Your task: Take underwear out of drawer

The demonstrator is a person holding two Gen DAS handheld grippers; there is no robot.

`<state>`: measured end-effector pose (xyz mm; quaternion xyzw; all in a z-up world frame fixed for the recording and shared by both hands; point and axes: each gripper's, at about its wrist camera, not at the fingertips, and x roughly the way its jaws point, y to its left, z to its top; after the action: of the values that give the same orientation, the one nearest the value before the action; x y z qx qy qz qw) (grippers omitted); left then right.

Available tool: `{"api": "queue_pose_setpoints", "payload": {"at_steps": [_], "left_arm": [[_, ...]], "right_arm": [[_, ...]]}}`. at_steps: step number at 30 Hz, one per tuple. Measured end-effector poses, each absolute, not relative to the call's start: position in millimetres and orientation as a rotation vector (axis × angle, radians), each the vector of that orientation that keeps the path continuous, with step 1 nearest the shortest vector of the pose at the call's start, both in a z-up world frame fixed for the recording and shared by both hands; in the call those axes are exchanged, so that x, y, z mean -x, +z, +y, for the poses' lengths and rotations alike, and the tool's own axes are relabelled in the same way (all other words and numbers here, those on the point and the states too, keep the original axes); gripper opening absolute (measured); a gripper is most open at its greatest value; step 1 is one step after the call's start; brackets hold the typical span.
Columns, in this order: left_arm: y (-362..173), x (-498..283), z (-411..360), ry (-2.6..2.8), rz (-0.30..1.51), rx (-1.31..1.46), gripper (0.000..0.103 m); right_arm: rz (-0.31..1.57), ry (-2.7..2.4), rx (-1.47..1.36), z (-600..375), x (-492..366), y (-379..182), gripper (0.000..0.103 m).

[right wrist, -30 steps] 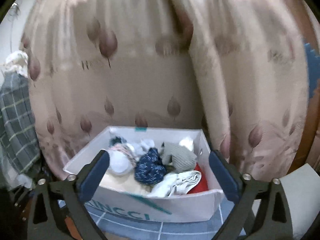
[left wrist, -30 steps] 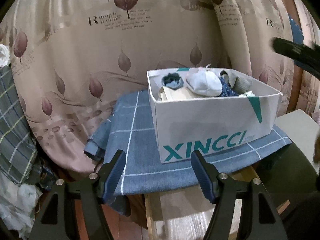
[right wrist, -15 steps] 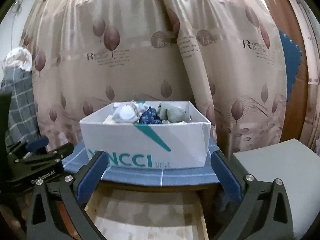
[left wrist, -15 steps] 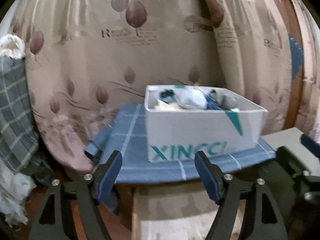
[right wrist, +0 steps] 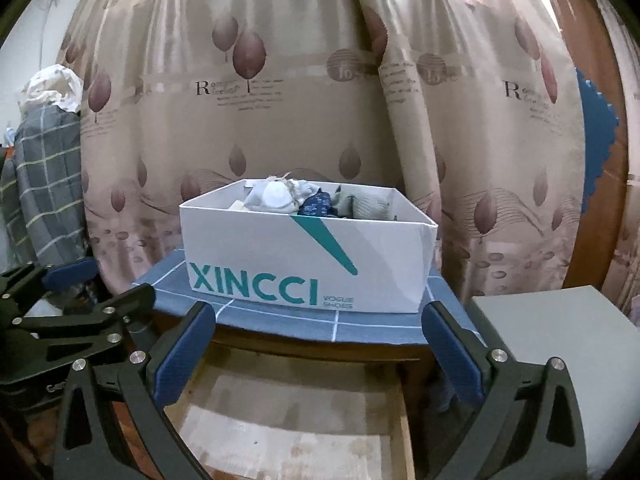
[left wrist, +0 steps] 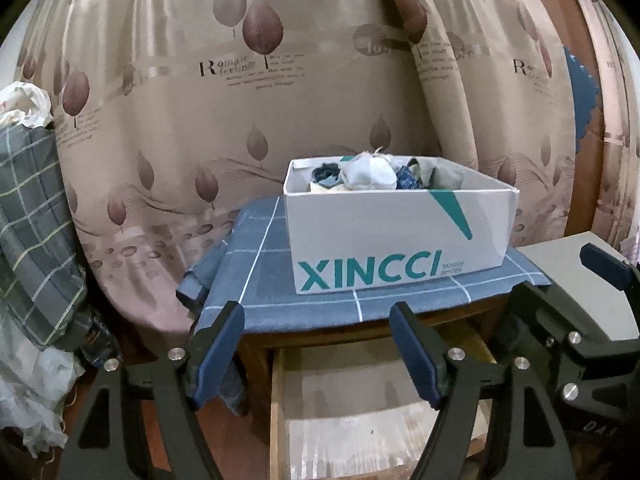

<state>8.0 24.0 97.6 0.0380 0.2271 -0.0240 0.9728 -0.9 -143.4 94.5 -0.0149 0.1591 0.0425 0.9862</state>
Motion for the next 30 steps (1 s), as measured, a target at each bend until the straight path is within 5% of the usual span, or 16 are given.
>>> {"api": "queue_pose_setpoints", "payload": {"at_steps": [30], "left_arm": [[93, -19, 29, -0.059, 0.549, -0.093, 0.077]], "right_arm": [[0.334, 0.08, 0.041, -143, -2, 91, 0.102]]}}
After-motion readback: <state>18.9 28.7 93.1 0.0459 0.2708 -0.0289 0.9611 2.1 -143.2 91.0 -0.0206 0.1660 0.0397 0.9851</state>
